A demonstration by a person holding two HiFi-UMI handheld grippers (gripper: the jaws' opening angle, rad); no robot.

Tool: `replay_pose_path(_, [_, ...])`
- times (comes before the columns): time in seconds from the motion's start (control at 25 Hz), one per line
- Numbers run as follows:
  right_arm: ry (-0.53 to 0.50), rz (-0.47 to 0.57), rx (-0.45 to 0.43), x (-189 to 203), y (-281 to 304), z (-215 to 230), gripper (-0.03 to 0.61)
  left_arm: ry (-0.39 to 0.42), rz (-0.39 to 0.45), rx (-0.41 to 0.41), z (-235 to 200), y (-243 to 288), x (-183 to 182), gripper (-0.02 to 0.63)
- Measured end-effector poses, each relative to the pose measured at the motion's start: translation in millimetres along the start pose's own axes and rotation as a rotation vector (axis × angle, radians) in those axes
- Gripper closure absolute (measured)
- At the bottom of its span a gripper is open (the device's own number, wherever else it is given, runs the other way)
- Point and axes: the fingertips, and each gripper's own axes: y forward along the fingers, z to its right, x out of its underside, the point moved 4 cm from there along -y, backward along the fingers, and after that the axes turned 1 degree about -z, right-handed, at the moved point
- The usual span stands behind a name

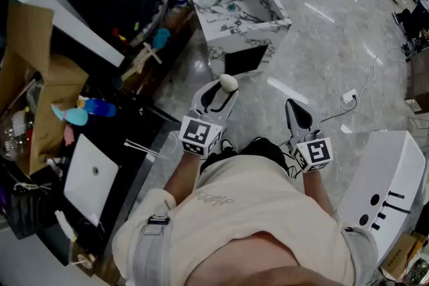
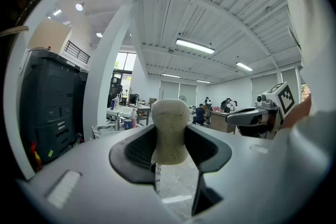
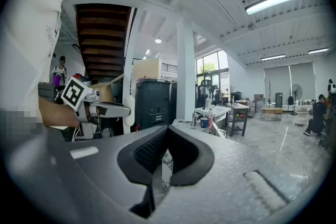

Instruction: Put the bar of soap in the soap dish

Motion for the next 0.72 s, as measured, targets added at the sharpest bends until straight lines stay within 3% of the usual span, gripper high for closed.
replay_pose_path(0.24, [-0.048,0.033,0.03,-4.3,11.1,-1.8,0.577,0.015,0.01,-0.02,-13.4,3.4,-2.5,0.419])
replay_pose_path(0.48, [0.04,-0.015,-0.006,9.4,31.7,8.5,0.577,-0.024,-0.005,-0.026,-28.0,23.0,1.3,0.419])
replay_pose_path(0.72, [0.047,-0.004,-0.032,3.4,82.5,47.9,0.577,-0.023,-0.036,-0.031,-52.6,60.8,-4.1,0.417])
